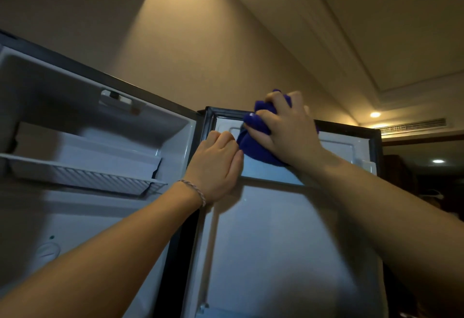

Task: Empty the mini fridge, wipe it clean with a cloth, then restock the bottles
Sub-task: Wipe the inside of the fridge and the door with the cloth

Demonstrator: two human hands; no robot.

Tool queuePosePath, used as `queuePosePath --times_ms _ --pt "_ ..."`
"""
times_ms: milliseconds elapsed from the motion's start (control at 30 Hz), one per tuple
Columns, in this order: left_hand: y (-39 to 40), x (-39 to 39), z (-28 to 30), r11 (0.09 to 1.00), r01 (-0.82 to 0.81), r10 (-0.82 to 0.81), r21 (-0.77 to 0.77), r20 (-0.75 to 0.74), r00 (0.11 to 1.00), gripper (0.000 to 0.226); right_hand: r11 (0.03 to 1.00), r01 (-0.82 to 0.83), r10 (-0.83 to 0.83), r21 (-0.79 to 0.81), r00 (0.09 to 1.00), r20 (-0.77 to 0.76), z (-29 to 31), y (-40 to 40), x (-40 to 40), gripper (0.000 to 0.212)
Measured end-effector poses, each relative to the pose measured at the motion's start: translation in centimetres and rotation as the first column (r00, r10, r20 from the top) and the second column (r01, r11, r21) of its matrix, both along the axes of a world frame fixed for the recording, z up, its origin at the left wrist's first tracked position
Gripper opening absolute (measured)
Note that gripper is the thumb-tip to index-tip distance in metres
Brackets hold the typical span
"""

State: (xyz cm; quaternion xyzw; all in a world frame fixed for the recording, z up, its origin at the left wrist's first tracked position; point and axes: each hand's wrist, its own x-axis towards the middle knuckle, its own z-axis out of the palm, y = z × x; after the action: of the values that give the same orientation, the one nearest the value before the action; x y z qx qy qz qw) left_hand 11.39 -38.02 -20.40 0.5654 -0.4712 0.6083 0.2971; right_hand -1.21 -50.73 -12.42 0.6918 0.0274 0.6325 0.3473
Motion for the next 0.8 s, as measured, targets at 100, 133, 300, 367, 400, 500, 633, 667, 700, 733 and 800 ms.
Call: queuePosePath --times_ms 100,133,300,367,400,500,633,667,700,733,800 --pt "0.3 -0.1 0.1 1.000 0.027 -0.027 -0.014 0.016 1.000 0.034 0.990 0.097 -0.102 -0.106 0.994 -0.044 1.2 2.1 2.2 0.050" --pt "0.4 -0.1 0.1 0.999 0.030 -0.029 -0.013 0.028 0.999 0.034 0.988 0.104 -0.109 -0.118 0.993 -0.042 1.4 2.1 2.4 0.047" --pt "0.9 0.0 0.4 0.998 -0.059 0.058 0.034 0.040 0.998 0.038 0.988 0.115 -0.122 -0.104 0.990 -0.063 1.8 -0.3 0.9 0.044" --pt "0.7 0.0 0.4 0.996 -0.084 0.083 0.042 0.029 0.996 0.042 0.988 0.134 -0.140 -0.071 0.987 -0.074 1.8 -1.9 -0.4 0.051" --pt "0.6 0.0 0.3 0.996 -0.083 0.082 0.039 0.029 0.996 0.042 0.990 0.135 -0.139 -0.048 0.988 -0.075 1.6 -2.8 -1.2 0.054" --pt "0.4 0.1 0.3 0.998 -0.066 0.066 0.016 0.033 0.997 0.043 0.994 0.105 -0.105 0.006 0.993 -0.061 1.0 -4.9 -2.8 0.052" --pt "0.2 0.1 0.3 0.999 -0.054 0.053 0.005 0.042 0.998 0.042 0.989 0.074 -0.070 0.128 0.997 -0.036 0.6 -7.0 -4.7 0.049" --pt "0.2 0.1 0.3 0.999 -0.053 0.053 0.001 0.043 0.998 0.041 0.983 0.083 -0.079 0.165 0.996 -0.029 0.5 -7.8 -5.3 0.046" --pt "0.1 0.1 0.3 0.999 -0.051 0.051 -0.005 0.040 0.998 0.041 0.975 0.089 -0.086 0.203 0.996 -0.023 0.4 -8.6 -6.1 0.044" --pt "0.0 0.1 0.3 0.999 -0.048 0.049 -0.014 0.039 0.998 0.040 0.965 0.097 -0.092 0.244 0.995 -0.029 0.2 -9.3 -6.7 0.043" --pt "-0.4 0.1 0.3 0.998 -0.057 0.059 -0.030 0.059 0.997 0.039 0.929 0.163 -0.134 0.332 0.985 -0.108 -0.2 -9.7 -7.5 0.048"
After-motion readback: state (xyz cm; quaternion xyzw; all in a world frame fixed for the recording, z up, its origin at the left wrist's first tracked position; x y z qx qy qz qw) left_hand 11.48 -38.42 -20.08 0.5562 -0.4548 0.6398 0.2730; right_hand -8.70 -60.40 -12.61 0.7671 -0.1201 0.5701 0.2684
